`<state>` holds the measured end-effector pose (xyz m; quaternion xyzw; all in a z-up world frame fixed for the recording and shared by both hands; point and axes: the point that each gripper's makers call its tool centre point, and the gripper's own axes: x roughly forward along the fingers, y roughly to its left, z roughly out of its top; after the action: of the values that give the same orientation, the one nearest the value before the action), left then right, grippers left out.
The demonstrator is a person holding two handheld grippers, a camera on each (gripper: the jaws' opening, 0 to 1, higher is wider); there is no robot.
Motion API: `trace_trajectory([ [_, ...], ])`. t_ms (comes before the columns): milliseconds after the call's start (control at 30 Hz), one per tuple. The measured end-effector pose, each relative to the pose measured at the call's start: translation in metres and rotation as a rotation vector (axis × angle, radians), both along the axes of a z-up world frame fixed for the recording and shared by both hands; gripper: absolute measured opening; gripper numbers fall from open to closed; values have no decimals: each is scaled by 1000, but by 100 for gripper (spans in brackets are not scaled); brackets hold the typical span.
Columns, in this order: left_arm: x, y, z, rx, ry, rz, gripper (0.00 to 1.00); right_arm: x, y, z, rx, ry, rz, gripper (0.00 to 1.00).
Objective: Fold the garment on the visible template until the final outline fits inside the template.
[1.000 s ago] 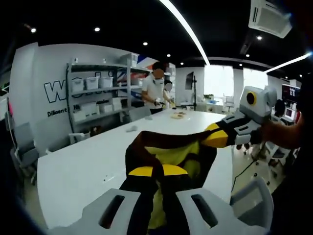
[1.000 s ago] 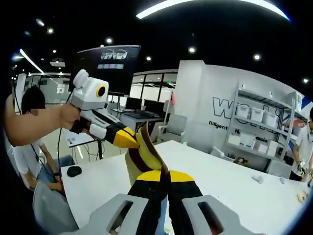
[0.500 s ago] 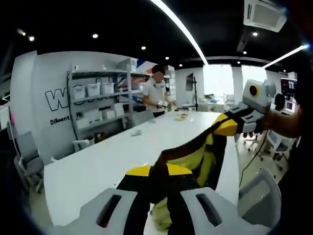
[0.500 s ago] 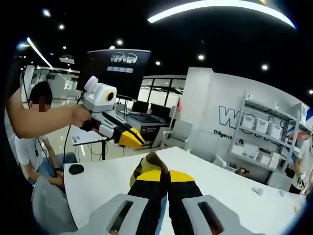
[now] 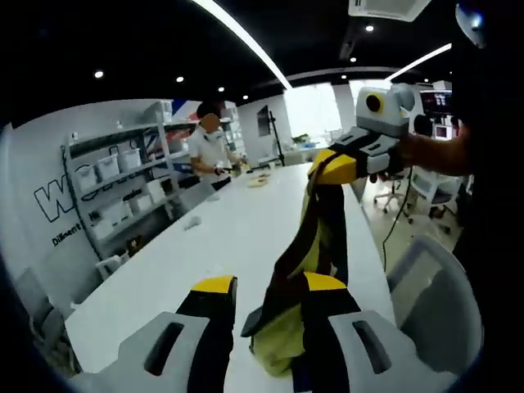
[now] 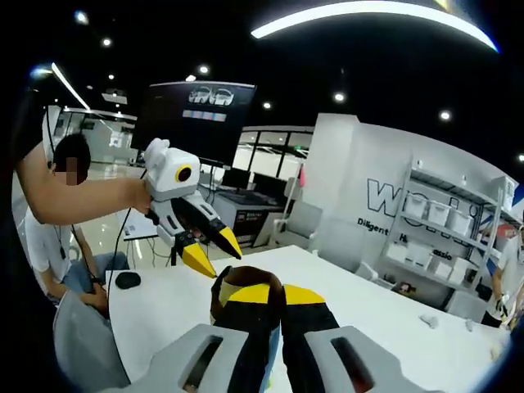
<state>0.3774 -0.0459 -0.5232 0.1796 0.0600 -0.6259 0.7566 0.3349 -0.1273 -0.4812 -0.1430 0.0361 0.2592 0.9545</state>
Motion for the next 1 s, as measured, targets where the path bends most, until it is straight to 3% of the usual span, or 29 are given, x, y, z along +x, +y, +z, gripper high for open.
trace_trajectory([
  [167, 5, 1, -4, 11, -4, -10, 36, 0, 1, -1, -2, 0, 6, 0],
  [300, -2, -6, -13, 16, 49, -87, 41, -1, 2, -1, -6, 0, 14, 0],
  [333, -1, -7, -16, 22, 37, -92, 42, -1, 1, -1, -8, -1, 14, 0],
  [500, 8, -15, -31, 70, 6, -112, 36, -2, -1, 0, -6, 1, 16, 0],
  [633, 10, -19, -42, 120, 17, -143, 33, -3, -1, 0, -10, 2, 19, 0],
  [800, 14, -24, -47, 125, 30, -151, 31, -2, -4, 2, -1, -4, 18, 0],
  [900, 14, -27, -49, 124, 32, -157, 25, -2, -5, 3, 6, -4, 17, 0],
  [1000, 17, -29, -51, 122, 45, -143, 8, -2, -8, 2, 7, -4, 13, 0],
])
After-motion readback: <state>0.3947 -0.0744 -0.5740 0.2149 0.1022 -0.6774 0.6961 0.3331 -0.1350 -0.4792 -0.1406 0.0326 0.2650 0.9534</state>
